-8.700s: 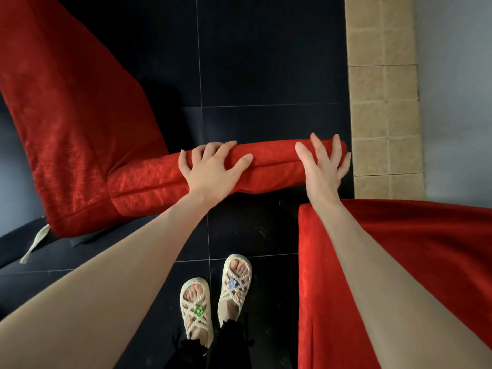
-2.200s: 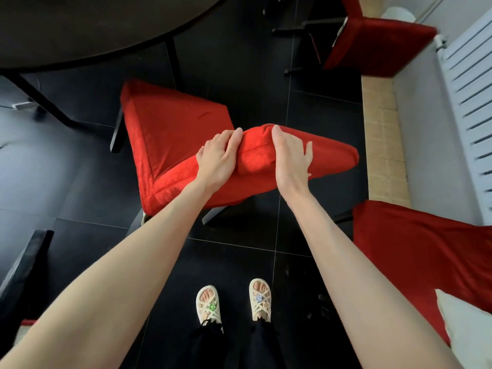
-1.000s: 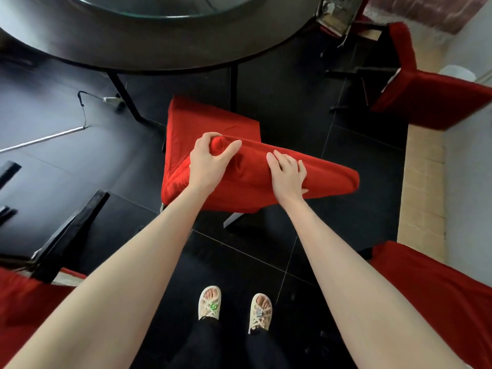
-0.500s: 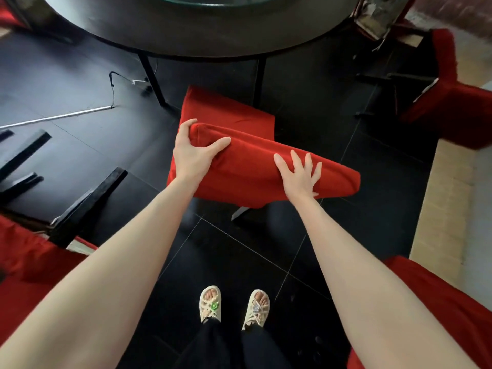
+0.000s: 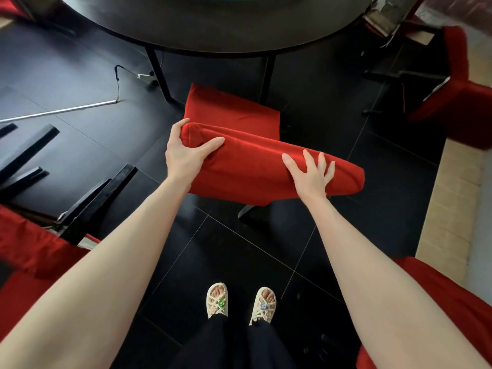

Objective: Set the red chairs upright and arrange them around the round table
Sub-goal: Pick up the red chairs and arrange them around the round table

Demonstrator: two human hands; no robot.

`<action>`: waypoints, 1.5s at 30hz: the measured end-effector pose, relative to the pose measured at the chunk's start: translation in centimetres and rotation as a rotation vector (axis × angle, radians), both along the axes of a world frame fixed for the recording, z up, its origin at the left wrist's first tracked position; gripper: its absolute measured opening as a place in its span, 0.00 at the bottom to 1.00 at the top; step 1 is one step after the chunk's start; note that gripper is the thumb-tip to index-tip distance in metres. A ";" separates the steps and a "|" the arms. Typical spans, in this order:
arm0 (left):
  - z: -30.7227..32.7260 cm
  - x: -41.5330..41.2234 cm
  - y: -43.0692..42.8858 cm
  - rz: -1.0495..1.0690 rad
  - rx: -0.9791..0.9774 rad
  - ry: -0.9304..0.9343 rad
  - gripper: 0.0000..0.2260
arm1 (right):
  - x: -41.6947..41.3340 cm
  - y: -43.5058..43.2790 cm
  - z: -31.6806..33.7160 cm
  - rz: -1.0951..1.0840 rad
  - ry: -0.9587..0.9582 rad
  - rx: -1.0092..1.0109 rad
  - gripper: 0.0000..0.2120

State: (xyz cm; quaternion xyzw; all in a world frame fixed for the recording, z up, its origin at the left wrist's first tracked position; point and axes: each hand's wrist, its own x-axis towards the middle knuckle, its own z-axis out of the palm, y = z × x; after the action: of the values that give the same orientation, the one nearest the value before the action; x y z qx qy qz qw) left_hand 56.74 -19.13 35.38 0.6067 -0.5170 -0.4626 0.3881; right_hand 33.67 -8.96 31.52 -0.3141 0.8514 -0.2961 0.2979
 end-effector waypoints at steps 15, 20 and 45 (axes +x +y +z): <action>-1.4 5.3 -1.4 0.112 0.056 0.117 0.36 | 3.6 -1.8 0.1 0.013 0.062 0.022 0.42; -1.5 6.9 -2.1 0.125 0.087 0.149 0.34 | 3.8 -1.7 0.3 0.050 0.116 0.048 0.41; -2.9 9.9 -4.8 0.102 0.097 0.190 0.47 | 10.1 -0.2 0.2 -0.007 0.229 0.071 0.35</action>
State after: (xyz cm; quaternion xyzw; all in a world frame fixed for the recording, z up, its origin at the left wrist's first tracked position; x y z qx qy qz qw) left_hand 66.60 -23.90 32.48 0.6038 -0.4234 -0.5223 0.4283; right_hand 43.74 -9.12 31.71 -0.3321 0.8910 -0.2287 0.2086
